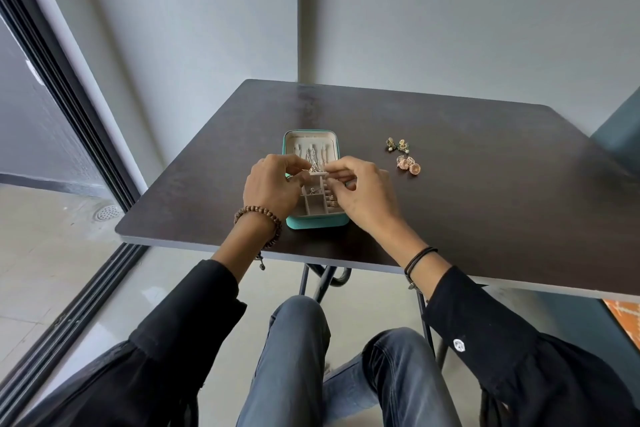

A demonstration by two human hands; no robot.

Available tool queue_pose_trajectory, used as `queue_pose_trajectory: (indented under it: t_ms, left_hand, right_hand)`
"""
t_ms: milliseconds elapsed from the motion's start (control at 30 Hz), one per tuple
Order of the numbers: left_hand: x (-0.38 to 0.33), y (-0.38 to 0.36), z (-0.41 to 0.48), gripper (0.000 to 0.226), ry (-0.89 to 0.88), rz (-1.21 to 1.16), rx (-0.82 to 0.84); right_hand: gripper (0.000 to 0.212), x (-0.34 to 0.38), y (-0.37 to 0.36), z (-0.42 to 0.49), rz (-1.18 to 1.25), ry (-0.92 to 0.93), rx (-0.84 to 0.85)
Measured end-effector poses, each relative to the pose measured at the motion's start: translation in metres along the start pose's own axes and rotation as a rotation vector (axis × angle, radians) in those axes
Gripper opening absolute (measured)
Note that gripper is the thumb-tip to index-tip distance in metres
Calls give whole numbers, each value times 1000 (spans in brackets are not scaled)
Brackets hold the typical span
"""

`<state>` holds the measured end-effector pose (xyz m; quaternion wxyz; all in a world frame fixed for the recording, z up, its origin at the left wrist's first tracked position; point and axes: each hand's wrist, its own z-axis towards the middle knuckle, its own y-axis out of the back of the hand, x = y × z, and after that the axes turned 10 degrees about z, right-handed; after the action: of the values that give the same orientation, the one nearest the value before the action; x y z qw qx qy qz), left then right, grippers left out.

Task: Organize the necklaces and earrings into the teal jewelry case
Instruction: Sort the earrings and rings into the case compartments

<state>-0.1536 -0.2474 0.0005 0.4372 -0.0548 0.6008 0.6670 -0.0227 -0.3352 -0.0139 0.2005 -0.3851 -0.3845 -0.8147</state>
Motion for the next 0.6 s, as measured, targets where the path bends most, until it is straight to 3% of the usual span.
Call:
queue_pose_trajectory:
  t_ms: [300,600]
  left_hand:
    - [-40,-8,1,15,-164,-23,15]
    - [-98,-55,12,18,-140,-64,135]
  right_hand:
    - [16,-12,30,-5,51,-36,-68]
    - [12,-56,83,2,-58,-200,-227]
